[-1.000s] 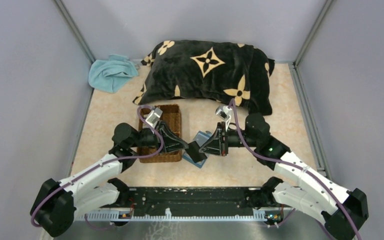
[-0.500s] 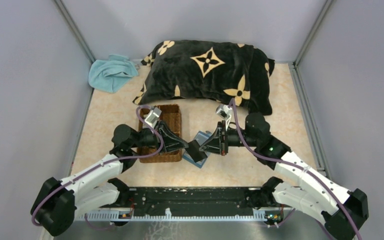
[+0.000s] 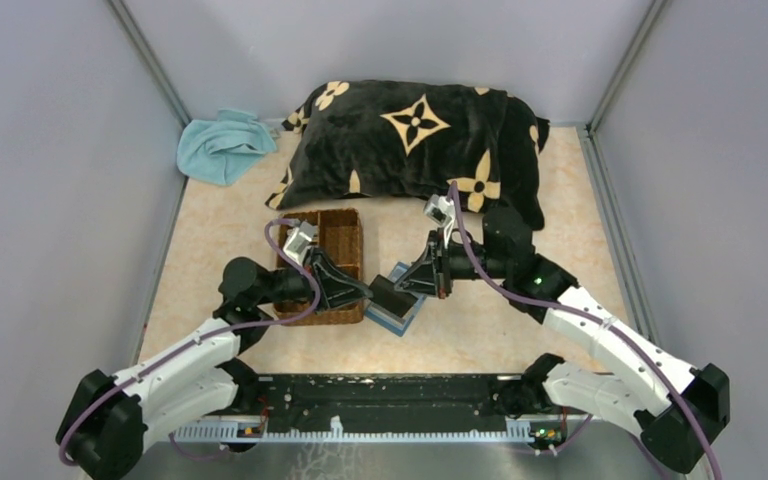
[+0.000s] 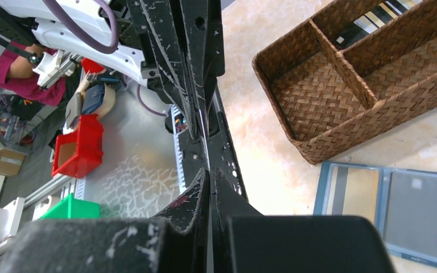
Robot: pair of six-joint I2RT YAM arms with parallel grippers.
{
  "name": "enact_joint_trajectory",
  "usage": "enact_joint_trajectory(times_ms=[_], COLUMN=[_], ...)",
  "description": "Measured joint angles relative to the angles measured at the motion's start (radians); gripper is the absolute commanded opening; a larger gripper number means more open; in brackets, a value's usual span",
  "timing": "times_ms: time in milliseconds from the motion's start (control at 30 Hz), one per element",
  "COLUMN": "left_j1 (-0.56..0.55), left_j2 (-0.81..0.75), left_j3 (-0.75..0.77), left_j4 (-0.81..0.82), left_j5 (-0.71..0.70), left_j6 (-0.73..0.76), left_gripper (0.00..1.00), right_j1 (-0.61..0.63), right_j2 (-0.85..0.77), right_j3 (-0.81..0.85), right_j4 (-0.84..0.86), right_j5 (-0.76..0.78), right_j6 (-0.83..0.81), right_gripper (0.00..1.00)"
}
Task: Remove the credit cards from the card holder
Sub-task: Place the credit card in the storage box.
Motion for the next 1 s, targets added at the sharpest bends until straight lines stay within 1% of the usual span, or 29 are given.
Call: enact_joint_trajectory(times_ms=[33,67,100,133,200,300,400,500,600,800,1000], left_j1=[0.0,0.0,0.0,0.0,-0.001,-0.001,-0.001,-0.001,-0.001,-0.001,-0.001], left_j2=[-0.004,-0.009,-0.012,-0.018,-0.037,-0.097,-0.209,-0.322,-0.411,-0.536,-0.62], left_j3=[-0.002,-0.005,-0.007,-0.01,-0.011,-0.011,0.014,0.067,0.117,0.146,0.143], left_j4=[-0.006,-0.016,-0.022,-0.037,-0.088,-0.192,-0.384,-0.57,-0.72,-0.928,-1.051], left_j5=[-0.003,-0.003,-0.003,-0.003,-0.021,-0.098,-0.292,-0.511,-0.681,-0.878,-0.99], left_j6=[0.003,0.008,0.017,0.021,0.032,0.071,0.112,0.138,0.154,0.145,0.137], left_gripper=[0.29,0.45,0.58,0.68,0.76,0.79,0.82,0.81,0.81,0.8,0.81], right_j1=[0.0,-0.001,-0.001,-0.003,-0.01,-0.014,-0.014,-0.014,-0.014,-0.006,0.069], right_j2=[0.005,0.013,0.019,0.027,0.048,0.091,0.155,0.251,0.359,0.648,0.99], right_j3=[0.004,0.011,0.017,0.027,0.054,0.1,0.163,0.241,0.312,0.55,0.915], right_j4=[-0.002,-0.007,-0.007,-0.009,-0.014,-0.028,-0.065,-0.094,-0.108,-0.143,-0.26], right_j5=[-0.003,-0.01,-0.013,-0.013,-0.014,-0.007,0.025,0.068,0.097,0.146,0.265], right_j6=[-0.003,-0.009,-0.015,-0.023,-0.04,-0.076,-0.125,-0.173,-0.211,-0.283,-0.386], right_gripper=[0.0,0.0,0.0,0.0,0.0,0.0,0.0,0.0,0.0,0.0,0.0])
